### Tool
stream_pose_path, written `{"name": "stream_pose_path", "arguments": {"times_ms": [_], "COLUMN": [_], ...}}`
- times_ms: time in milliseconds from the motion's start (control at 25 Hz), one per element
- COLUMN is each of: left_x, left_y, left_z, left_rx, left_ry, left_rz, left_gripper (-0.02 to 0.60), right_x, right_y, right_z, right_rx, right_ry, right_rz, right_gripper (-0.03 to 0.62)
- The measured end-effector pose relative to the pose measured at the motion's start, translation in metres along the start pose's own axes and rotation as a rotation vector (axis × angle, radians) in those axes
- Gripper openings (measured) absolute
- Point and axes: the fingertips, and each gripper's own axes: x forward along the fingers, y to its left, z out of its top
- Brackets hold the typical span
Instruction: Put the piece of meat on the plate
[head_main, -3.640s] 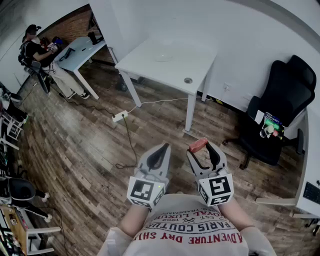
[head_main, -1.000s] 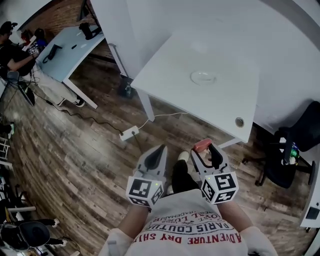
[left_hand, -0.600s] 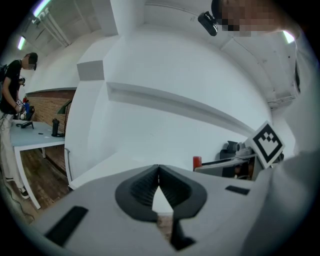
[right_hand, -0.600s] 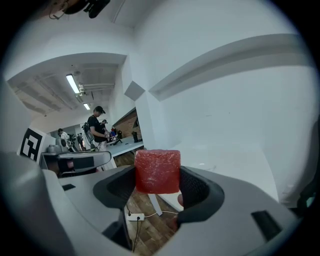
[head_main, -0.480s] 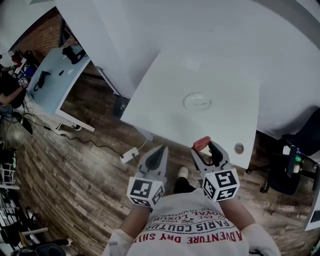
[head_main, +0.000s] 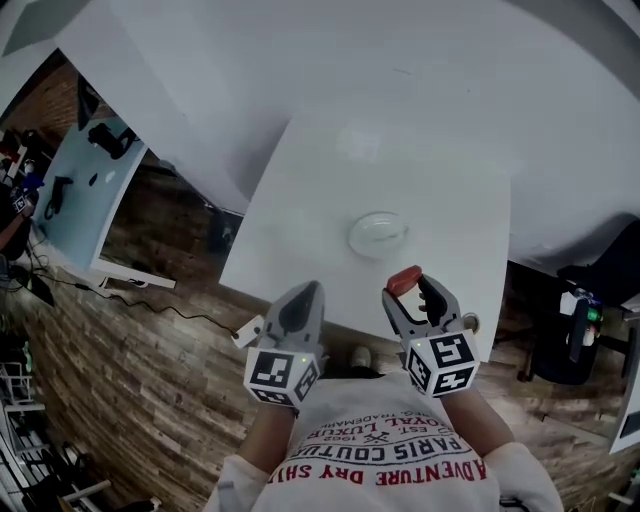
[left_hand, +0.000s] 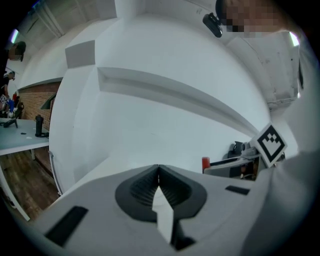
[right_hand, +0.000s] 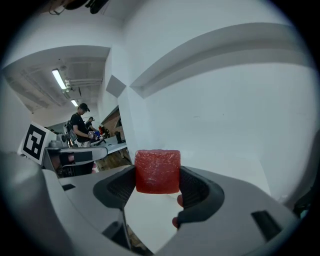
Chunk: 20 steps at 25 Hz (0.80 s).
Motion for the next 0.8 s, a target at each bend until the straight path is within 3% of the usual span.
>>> {"name": "stream_pose_path", "arguments": {"times_ms": [200, 600, 800], "left_x": [0.044, 0.149, 0.184], "left_y": [0.023, 0.053, 0.066], "left_z": [0.006, 0.033, 0.017], "left_rx": [-0.006, 0.042, 0.026], "left_ry": [0.021, 0.064, 0.134], "left_rz": [-0.049, -0.235, -0.292], "left_gripper": [0.006, 0.006, 0.006], "right_x": [0.031, 0.096, 0.135], "right_y": [-0.021, -0.067, -0.086], "right_z": [0.006, 0.013, -0.003], "right_rx": [0.026, 0.089, 0.098], "right_ry": [0.022, 0.107, 0.204], "right_rz": [-0.055, -0.194, -0.25], "right_gripper": [0.279, 0.279, 0.279]}}
